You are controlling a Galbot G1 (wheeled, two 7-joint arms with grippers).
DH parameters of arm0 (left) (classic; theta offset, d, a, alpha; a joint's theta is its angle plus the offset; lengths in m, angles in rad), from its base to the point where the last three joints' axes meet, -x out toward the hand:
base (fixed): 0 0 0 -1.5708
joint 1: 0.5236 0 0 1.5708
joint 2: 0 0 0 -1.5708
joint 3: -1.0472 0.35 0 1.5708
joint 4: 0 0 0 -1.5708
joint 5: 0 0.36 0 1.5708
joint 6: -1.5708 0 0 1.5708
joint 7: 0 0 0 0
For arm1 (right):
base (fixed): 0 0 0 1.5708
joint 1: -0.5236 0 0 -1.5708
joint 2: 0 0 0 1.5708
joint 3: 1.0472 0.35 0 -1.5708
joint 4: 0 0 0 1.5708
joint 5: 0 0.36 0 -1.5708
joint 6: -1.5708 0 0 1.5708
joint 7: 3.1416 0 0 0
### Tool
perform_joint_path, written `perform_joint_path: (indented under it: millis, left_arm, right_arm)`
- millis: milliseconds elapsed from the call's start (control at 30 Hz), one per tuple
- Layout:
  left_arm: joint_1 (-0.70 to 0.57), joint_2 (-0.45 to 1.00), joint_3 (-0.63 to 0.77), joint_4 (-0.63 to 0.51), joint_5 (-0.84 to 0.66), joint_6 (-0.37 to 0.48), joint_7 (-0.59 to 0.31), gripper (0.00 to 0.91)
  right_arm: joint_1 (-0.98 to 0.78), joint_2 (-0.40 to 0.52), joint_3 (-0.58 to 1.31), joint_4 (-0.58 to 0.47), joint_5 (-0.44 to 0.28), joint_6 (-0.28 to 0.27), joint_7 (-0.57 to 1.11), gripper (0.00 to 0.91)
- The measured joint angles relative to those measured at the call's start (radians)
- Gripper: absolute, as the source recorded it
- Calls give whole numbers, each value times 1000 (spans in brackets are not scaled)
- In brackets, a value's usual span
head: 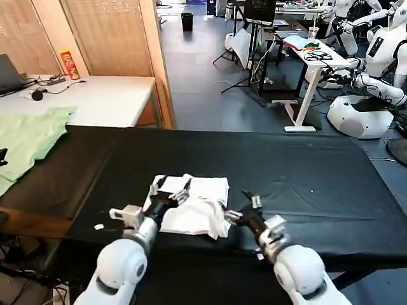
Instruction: Fold and organize the clothes.
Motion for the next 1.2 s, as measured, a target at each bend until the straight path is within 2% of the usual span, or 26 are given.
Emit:
perform_joint_path:
  millis: [133,500,900,1067,1200]
  left_arm:
    - [27,1,-23,0,6,-2,-2,878]
    - [69,-14,-52,3,21,-14,-2,878]
    - [79,-15,-61,17,22,-26,-2,878]
    - [72,-19,-63,37,19,-31,0,878]
    - [59,-19,-78,50,-29,-28,2,878]
  right_arm:
    - [67,18,-64,-74,-37,-18,1,878]
    - [173,79,-109,-217,-56,-16,14,878]
    - [169,128,-60,-240,-52,-2,54,878]
    - [144,158,6,-251,-81,3,113,878]
    - [115,173,60,-232,-42,26,136,878]
